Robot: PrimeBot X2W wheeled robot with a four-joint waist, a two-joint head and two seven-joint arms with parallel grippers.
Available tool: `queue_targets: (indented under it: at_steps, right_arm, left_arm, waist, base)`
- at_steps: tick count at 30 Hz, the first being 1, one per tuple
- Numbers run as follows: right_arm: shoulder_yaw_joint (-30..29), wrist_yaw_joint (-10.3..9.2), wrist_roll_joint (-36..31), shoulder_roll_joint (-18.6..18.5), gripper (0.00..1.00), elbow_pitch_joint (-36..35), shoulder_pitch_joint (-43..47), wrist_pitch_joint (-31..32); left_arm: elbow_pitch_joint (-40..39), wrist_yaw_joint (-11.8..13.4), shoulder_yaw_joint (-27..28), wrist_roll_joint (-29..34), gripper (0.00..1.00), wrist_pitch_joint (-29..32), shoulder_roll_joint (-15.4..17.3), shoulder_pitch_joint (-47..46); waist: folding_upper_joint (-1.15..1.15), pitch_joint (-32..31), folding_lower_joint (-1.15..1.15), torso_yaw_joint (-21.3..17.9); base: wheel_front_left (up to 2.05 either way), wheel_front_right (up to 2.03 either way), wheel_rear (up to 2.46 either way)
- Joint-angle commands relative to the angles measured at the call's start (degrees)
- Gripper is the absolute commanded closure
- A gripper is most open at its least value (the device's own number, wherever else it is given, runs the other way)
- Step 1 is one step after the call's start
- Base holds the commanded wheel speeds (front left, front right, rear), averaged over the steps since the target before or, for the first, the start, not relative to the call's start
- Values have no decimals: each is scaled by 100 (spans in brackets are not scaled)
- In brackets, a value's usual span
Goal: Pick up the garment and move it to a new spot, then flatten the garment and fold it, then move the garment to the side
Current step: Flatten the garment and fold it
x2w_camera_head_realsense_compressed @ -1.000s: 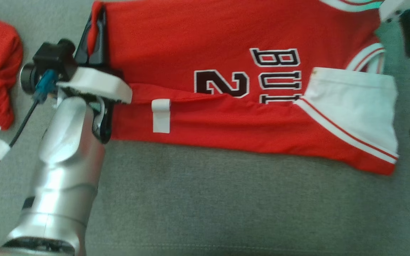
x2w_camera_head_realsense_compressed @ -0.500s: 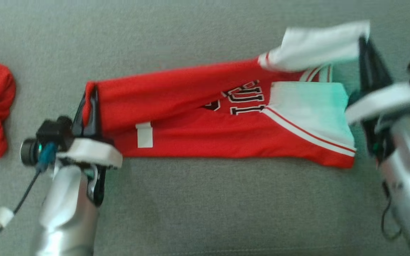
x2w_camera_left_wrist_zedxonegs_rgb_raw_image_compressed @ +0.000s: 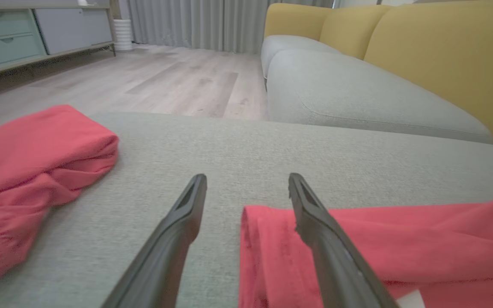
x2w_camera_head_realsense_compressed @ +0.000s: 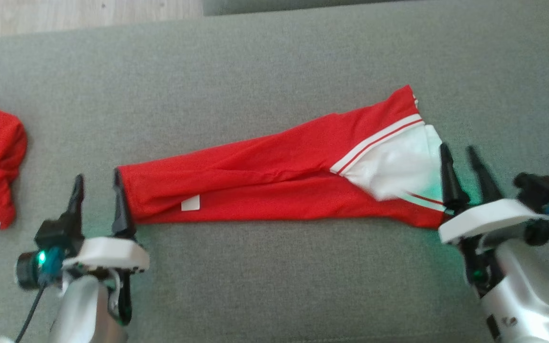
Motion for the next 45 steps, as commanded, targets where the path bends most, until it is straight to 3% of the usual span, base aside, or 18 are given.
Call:
queue_targets:
  at_steps: [1,10,16,25,32,39,41,45]
  right_arm:
    - [-78,37,-78,-1,0,-270,-37,-59]
    - [-1182,37,-1717,699,0,-1027,517,-62]
    - [-1409,37,-2148,860,0,-921,743,-63]
    - [-1408,37,-2110,872,0,-384,470,-63]
    - [-1692,37,-2286,873,0,952,-369,-51]
    - [-1951,37,-2047,873,0,2160,-894,-6]
    - [-1902,37,-1938,873,0,2277,-929,2]
    - [-1276,37,-1254,874,0,2444,-963,61]
  left_arm:
    - [-279,66,220,97,0,-29,89,43]
    - [-1036,548,173,321,0,-29,20,989]
    - [-1227,747,-185,195,0,-29,17,1359]
    - [-1200,760,-458,115,0,-29,17,1362]
    - [-1142,711,-657,19,0,-29,16,1124]
    - [-1081,706,-714,0,0,-29,16,1043]
    - [-1080,704,-713,5,0,-29,16,1039]
    - [-1087,710,-709,12,0,-29,16,1040]
  waist:
    - [0,-89,0,11]
    - [0,-481,0,134]
    - [0,-587,0,190]
    - [0,-425,0,242]
    - [0,-88,0,435]
    - [0,49,0,618]
    - [0,53,0,638]
    - [0,36,0,694]
  base:
    - [0,0,0]
    - [0,0,0]
    - [0,0,0]
    - [0,0,0]
    - [0,0,0]
    - [0,0,0]
    - [0,0,0]
    - [0,0,0]
